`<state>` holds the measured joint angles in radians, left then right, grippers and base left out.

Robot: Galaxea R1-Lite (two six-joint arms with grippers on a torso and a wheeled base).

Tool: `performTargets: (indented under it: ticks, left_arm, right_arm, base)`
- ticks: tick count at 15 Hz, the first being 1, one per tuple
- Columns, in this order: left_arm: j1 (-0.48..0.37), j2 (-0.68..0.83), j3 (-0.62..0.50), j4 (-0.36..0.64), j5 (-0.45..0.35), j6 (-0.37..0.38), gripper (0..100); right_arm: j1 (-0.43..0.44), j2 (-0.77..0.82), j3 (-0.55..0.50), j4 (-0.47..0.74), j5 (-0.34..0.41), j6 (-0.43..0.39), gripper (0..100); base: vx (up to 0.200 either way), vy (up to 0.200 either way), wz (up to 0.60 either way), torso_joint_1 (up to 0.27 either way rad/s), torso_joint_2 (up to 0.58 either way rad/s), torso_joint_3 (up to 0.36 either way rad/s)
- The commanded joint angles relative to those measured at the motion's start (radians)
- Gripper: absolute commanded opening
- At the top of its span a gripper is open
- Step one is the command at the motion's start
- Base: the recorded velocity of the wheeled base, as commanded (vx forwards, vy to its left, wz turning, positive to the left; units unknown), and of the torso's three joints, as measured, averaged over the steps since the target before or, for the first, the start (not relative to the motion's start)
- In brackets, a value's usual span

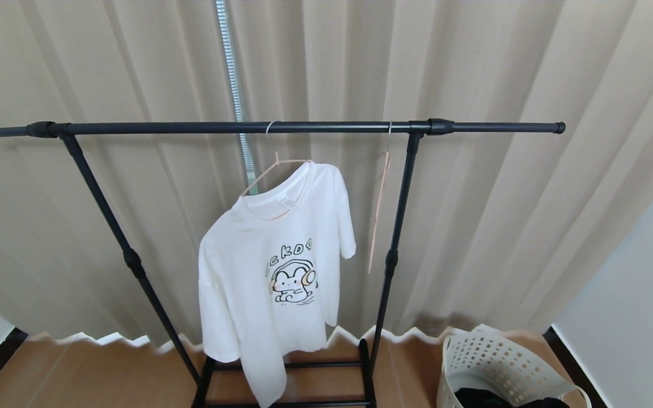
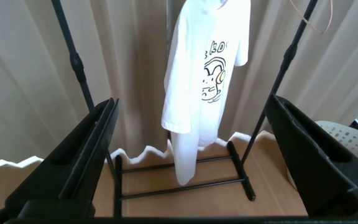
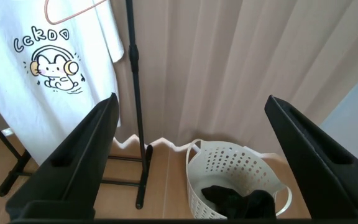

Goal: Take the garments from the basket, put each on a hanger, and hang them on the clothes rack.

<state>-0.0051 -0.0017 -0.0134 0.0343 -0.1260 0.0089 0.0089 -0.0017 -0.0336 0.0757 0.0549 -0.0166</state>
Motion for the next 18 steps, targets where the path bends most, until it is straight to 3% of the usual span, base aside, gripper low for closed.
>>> performTargets:
  ticks: [1, 10, 18]
  left_arm:
    - [-0.001, 0.002, 0.0, -0.001, 0.0, 0.0, 100]
    - [0.001, 0.002, 0.0, -0.001, 0.0, -0.001, 100]
    - [0.001, 0.002, 0.0, -0.001, 0.0, 0.0, 100]
  right_arm:
    - [0.0, 0.002, 0.0, -0.001, 0.0, 0.0, 100]
    - [0.0, 0.002, 0.0, -0.001, 0.0, 0.0, 100]
    - [0.0, 0.002, 0.0, -0.001, 0.0, 0.001, 100]
  base:
    - [0.0, 0.0, 0.0, -0.144, 0.35, 0.193]
    - [0.0, 0.0, 0.0, -0.157, 0.38, 0.217]
    - [0.0, 0.0, 0.0, -0.207, 0.53, 0.325]
